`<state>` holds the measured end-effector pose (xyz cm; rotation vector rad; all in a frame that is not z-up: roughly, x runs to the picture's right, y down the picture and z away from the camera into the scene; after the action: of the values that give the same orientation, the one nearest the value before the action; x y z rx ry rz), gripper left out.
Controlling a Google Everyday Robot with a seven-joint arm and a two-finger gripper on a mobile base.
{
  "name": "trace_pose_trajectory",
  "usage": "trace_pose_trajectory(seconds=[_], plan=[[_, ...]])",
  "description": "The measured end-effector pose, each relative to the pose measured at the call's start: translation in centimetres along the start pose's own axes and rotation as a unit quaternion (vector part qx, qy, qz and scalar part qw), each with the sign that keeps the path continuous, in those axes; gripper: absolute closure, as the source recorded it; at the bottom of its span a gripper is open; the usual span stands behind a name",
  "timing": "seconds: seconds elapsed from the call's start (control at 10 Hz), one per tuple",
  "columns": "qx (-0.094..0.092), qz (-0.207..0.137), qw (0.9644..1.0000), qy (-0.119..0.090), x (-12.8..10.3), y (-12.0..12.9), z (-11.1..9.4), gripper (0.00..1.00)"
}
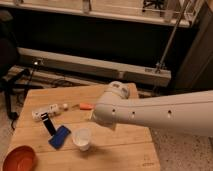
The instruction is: Knock the eraser over
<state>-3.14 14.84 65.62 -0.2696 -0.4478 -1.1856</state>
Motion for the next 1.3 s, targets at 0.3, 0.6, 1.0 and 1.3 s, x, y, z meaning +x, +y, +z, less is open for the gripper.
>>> trace_pose_trajectory(seconds=[0.3, 0.6, 1.0, 1.3], plan=[[-0.003, -0.003, 1.0000, 0.000, 0.5, -0.1, 0.0, 0.20], [-0.029, -0.030, 0.9991, 0.002, 3.0, -1.3, 0.5, 0.27], [-0.087, -0.140, 0.9856, 0.038, 4.6, -6.4, 1.8, 0.64], [-0.125, -0.248, 0.9574, 0.077, 2.5, -12.9, 3.1, 0.94]])
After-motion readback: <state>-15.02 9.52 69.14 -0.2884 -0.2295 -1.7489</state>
